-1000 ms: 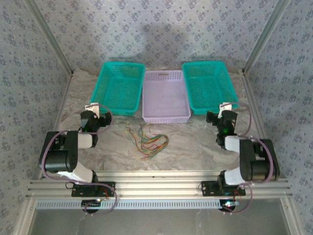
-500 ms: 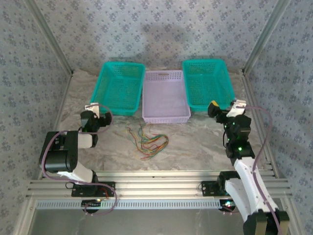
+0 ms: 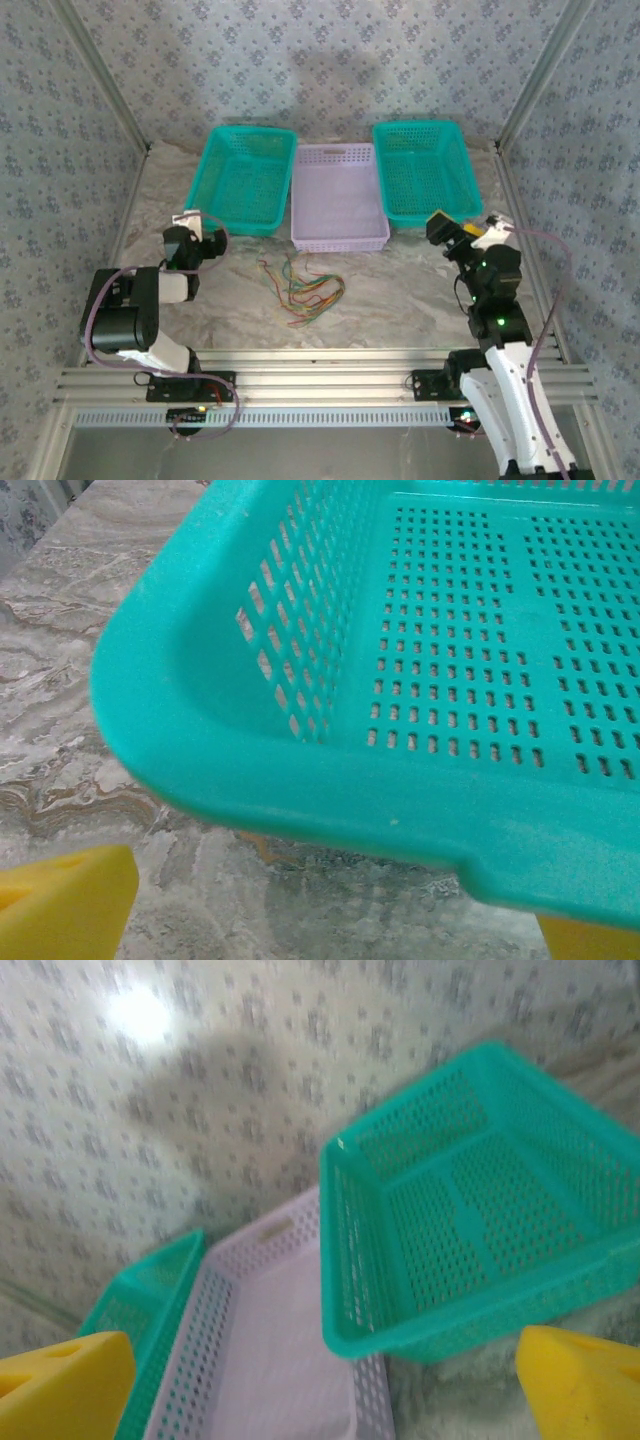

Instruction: Untangle the cables

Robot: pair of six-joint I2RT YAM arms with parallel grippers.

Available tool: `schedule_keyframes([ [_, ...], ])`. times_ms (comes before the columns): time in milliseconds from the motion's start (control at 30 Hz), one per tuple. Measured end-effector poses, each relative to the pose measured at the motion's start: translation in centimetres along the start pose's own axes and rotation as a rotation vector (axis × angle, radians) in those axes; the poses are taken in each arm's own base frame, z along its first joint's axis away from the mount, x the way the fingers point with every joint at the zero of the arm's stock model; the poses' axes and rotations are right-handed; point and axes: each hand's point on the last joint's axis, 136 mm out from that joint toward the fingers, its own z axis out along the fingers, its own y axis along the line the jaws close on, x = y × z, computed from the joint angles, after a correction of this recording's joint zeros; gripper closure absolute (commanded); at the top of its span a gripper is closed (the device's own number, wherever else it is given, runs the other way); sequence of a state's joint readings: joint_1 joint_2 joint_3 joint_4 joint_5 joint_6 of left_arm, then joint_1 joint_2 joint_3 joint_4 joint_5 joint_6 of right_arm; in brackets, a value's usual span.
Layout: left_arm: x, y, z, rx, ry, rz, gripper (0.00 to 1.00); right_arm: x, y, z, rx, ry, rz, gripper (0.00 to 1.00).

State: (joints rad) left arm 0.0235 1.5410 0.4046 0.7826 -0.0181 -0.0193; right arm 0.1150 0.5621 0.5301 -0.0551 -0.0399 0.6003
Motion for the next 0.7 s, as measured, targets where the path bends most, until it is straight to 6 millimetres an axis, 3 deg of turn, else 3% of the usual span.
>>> schedule_keyframes([
  [133,0.0,0.2,0.0,-0.001,0.000,-0.002,0.00,4.0,1.2,0.6,-0.015,0.142,-0.073,0.00],
  [533,0.0,0.2,0.0,-0.001,0.000,-0.002,0.00,10.2,4.0,-0.1,-0.041,0.295,-0.347,0.00],
  [700,0.0,0.2,0.0,-0.002,0.000,-0.003,0.00,11.8,5.3,-0.2,-0.059,0.329,-0.441,0.00],
])
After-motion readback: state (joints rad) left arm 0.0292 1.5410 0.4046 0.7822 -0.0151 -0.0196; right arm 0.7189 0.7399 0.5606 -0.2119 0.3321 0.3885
